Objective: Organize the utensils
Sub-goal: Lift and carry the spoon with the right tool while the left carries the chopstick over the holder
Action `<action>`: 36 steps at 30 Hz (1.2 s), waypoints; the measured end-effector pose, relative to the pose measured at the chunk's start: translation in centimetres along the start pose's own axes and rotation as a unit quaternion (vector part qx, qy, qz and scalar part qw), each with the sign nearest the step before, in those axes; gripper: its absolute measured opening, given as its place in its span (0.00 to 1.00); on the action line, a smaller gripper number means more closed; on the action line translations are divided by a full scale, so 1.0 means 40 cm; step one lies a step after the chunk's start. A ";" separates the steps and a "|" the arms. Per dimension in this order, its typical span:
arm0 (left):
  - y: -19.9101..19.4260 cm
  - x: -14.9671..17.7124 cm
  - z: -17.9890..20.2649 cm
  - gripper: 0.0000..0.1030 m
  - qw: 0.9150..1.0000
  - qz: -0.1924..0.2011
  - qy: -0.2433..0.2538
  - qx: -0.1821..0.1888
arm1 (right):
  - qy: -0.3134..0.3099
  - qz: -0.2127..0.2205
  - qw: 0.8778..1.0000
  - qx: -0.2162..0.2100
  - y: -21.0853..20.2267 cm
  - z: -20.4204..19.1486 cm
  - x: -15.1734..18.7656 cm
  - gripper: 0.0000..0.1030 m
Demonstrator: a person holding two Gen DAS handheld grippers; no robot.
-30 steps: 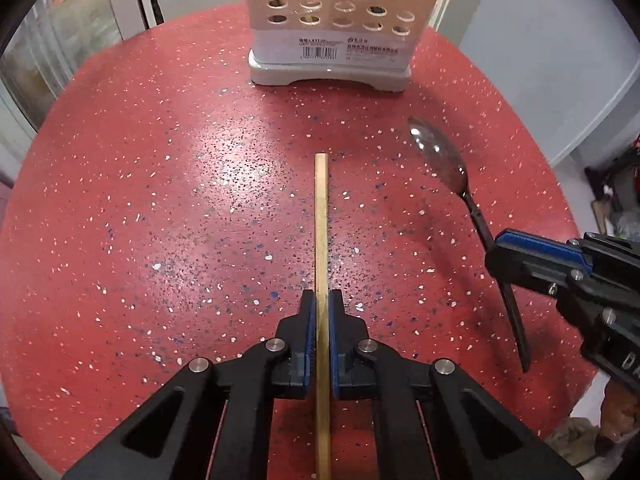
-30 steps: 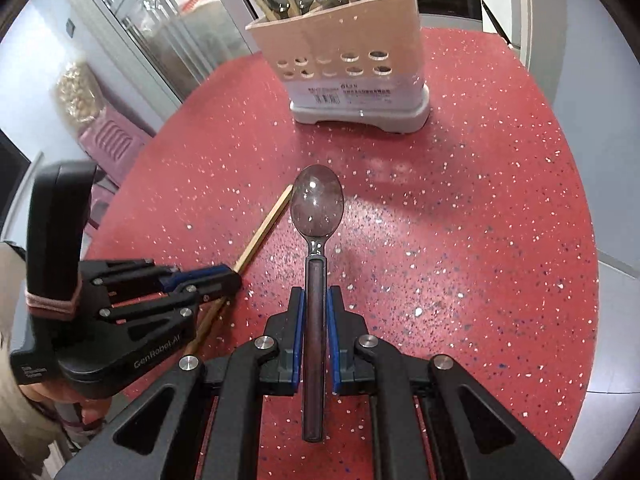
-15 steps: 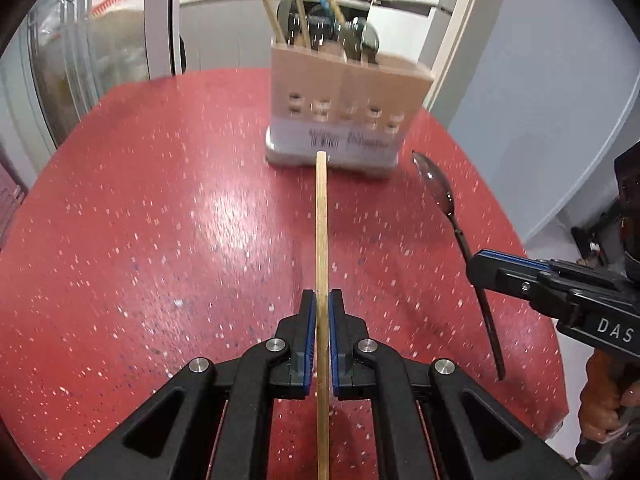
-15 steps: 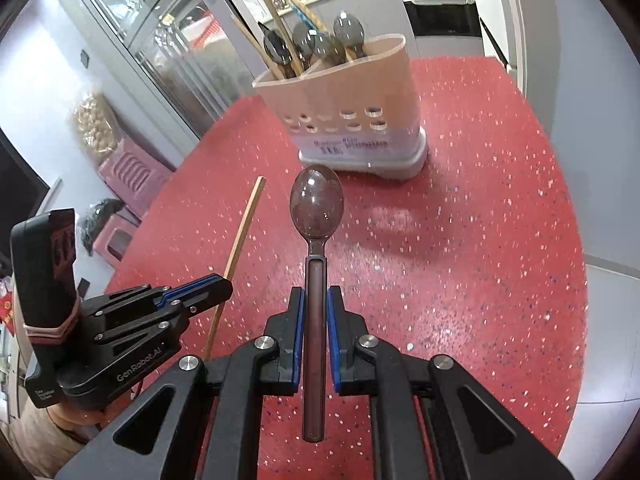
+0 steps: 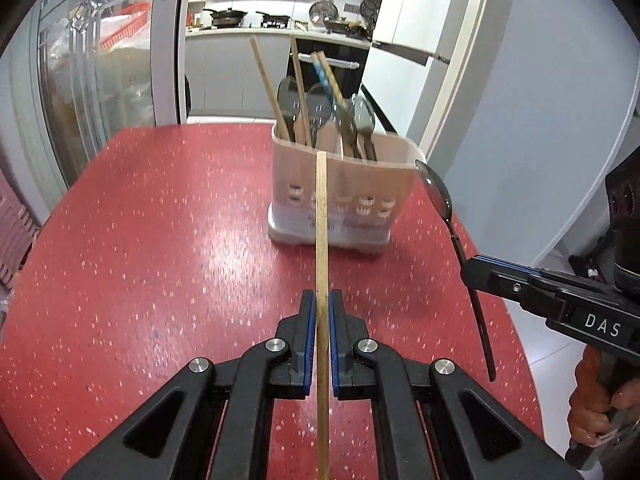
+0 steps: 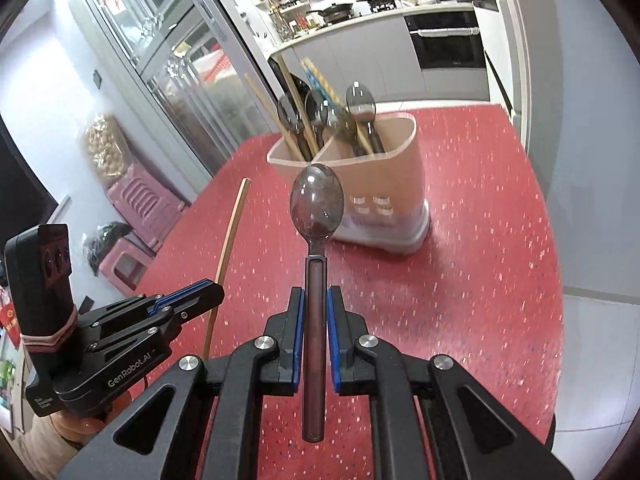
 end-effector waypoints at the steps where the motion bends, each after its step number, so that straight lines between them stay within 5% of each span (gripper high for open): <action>1: -0.002 -0.008 0.003 0.31 1.000 0.003 0.001 0.000 | -0.001 0.003 1.000 -0.001 -0.003 0.000 -0.013 0.11; 26: -0.058 -0.398 0.008 0.31 0.991 0.136 -0.012 0.014 | -0.049 0.097 0.994 0.016 -0.001 -0.003 -0.338 0.11; 36: 0.032 -0.515 0.015 0.31 0.984 0.178 -0.024 0.012 | -0.059 0.132 0.989 0.039 0.070 0.041 -0.410 0.11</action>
Point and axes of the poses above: each gripper's, at about its wrist camera, not at the fingertips, and y roughly the way its jaws point, z to its right, x to its underside, the point moved 8 cm from there along y, roughly the way its jaws point, and after that the axes turned 4 degrees about -y, right-handed, at the moved point
